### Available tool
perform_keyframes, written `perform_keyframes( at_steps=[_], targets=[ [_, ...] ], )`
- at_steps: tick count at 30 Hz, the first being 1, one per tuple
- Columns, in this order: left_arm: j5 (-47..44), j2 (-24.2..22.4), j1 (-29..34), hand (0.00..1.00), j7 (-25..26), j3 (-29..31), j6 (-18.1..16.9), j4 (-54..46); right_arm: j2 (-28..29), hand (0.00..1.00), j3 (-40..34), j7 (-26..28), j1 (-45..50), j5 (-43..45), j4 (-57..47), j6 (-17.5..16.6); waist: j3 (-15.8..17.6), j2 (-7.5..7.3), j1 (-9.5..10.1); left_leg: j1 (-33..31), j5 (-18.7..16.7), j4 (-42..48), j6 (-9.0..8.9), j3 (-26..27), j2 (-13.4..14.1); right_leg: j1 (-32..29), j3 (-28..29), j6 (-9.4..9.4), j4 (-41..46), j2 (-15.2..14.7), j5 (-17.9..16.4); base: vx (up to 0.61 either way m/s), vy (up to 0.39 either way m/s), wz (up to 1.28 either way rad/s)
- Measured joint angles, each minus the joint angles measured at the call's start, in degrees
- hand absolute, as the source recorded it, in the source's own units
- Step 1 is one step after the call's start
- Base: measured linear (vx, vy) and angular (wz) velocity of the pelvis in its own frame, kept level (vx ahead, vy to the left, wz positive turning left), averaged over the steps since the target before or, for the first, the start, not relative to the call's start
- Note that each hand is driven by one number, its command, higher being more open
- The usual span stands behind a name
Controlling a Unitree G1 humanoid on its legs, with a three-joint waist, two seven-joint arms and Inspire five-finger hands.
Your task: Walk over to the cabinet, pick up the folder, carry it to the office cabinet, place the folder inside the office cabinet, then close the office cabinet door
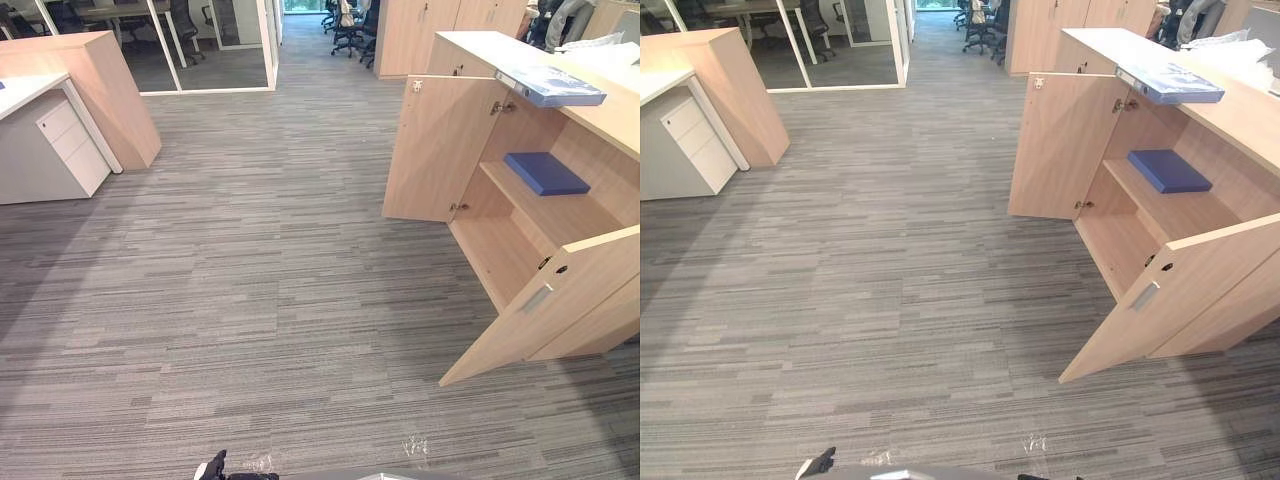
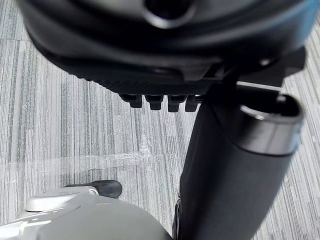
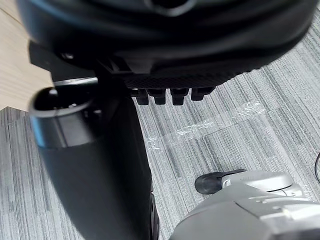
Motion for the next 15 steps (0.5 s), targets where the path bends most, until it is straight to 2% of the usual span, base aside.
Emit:
perform_keyframes(
  at_steps=[4, 10, 15],
  targets=[
    [-2.2, 0.0, 0.0, 1.00, -0.7, 0.0, 0.0, 0.1, 0.0, 1.00, -0.1, 0.5, -0.3, -1.0, 0.1, 0.0, 0.2, 0.03, 0.13, 0.4, 0.0, -0.5, -0.03, 0.0, 0.0, 0.3, -0.3, 0.82, -0.2, 0.0, 0.0, 0.03, 0.031, 0.00],
    [-2.2, 0.2, -0.1, 1.00, -1.1, 0.0, 0.0, 0.1, 0.0, 1.00, -0.1, 0.8, -0.6, -1.0, 0.1, 0.0, 0.8, -0.04, 0.13, 1.0, 0.0, -0.5, -0.02, 0.1, -0.2, 0.8, -0.3, 0.92, -0.2, -0.2, 0.0, -0.02, 0.036, -0.01],
    [0.2, -0.1, -0.1, 1.00, 1.0, 0.0, -0.1, 0.0, 0.0, 1.00, -0.1, 0.7, -0.6, -1.0, 0.1, 0.0, 1.0, 0.09, 0.13, 0.9, 0.2, -0.6, 0.13, 0.1, 0.0, 0.8, -0.4, 0.90, -0.4, -0.1, 0.0, -0.01, 0.009, 0.00]
  ],
)
